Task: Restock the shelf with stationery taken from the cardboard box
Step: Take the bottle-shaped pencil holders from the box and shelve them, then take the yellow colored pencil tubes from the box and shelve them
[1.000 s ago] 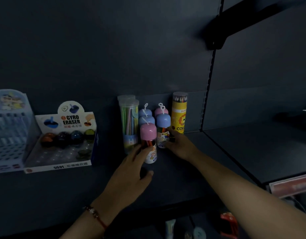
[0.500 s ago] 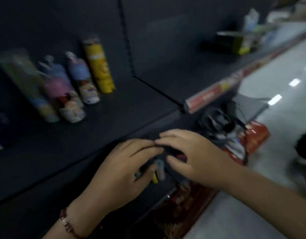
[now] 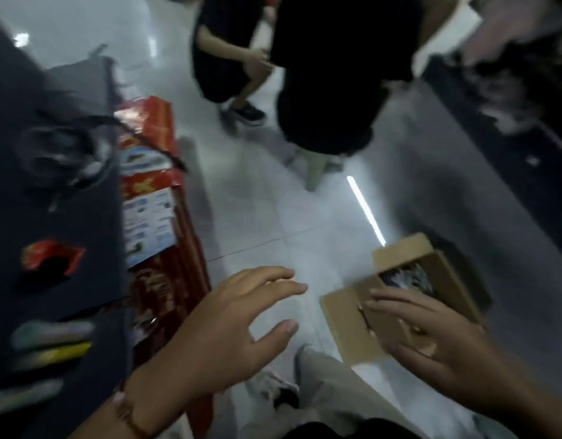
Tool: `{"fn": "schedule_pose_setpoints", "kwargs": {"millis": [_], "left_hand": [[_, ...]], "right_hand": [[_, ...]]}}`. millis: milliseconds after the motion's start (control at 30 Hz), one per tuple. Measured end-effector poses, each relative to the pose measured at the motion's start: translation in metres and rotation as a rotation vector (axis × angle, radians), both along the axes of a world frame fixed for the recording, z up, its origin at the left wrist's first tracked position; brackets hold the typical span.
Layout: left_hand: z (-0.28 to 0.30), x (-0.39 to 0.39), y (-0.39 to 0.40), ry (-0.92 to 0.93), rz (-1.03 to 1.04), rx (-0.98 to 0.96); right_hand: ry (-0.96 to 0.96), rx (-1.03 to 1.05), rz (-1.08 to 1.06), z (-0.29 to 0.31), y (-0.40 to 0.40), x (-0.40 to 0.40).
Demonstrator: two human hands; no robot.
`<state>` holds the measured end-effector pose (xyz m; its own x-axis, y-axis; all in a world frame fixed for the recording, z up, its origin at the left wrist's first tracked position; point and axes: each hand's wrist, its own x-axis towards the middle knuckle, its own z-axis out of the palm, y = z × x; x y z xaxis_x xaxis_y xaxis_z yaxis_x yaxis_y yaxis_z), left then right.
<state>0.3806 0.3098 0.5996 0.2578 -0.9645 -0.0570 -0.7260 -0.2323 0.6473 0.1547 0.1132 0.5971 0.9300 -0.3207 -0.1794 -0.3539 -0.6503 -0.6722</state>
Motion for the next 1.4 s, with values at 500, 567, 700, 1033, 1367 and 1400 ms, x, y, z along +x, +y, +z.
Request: {"fn": "schedule_pose_setpoints", "kwargs": {"millis": [500,567,700,1033,1367,1400], "left_hand": [[-0.185,-0.242,-0.302,0.126,-0.472,0.294],[-0.243,-0.283,-0.338,0.155,-0.449,0.366],[-0.367,-0.355,-0.402,0.253,-0.39,0.492],[-0.709,-0.441,-0.481,0.282,-0.257,0.642],[-0.916,-0.515,-0.486,0.528,0.469,0.851],[-0.919,-0.519,-0.487,0.516,0.501,0.843]], "right_hand": [[0.222,0.196,-0.656,-0.183,-0.154,-0.309],[0.261,0.238,-0.645,-0.245,-0.194,-0.346],[0.327,0.271,-0.607,-0.371,-0.269,-0.406],[0.385,0.495,-0.831,-0.706,-0.35,-0.407],[0.572,0.744,-1.494,-0.929,-0.379,-0.362],[0.595,0.701,-1.484,-0.936,-0.377,-0.363]]}}
